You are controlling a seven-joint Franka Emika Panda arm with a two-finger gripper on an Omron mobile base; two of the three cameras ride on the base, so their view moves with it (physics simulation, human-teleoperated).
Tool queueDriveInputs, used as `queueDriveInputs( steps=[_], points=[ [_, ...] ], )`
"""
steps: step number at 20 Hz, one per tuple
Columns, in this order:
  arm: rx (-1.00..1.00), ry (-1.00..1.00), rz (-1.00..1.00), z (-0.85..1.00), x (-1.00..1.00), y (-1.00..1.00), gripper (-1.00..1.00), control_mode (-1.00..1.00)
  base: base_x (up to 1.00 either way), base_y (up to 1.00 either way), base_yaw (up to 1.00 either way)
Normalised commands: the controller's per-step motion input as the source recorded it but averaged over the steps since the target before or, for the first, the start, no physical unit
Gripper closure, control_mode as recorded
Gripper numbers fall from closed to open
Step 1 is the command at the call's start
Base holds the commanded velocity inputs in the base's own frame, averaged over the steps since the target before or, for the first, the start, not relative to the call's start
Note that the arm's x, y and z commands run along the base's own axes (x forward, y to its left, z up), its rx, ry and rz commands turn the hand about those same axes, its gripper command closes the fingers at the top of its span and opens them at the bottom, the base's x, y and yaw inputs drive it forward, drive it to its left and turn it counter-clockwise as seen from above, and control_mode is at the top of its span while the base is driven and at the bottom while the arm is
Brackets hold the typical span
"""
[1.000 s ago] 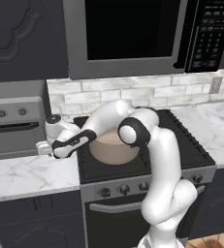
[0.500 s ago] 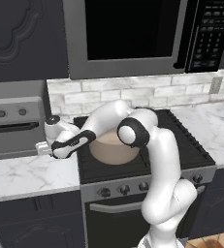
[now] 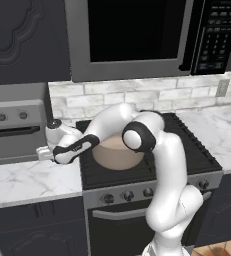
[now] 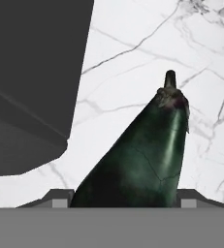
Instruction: Turn on the burner for the pot on the stove. Wait thirty seconds for the pot to heat up. Then add the eggplant to the pot.
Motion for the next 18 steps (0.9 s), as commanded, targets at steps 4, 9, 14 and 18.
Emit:
queueDriveInputs(
  steps=[4,9,14,18],
  points=[
    [0.05,0.0,0.0,0.25,-0.24,-0.01,1.0,-1.0,0.0,0.0,0.0],
    [0.05,0.0,0.0,0.36,-0.22,-0.01,1.0,-1.0,0.0,0.0,0.0],
    [0.05,-0.02,0.0,0.17,-0.26,-0.14,1.0,-1.0,0.0,0.0,0.0],
    [0.06,-0.02,0.0,0.31,-0.35,-0.16,1.0,-1.0,0.0,0.0,0.0]
  ],
)
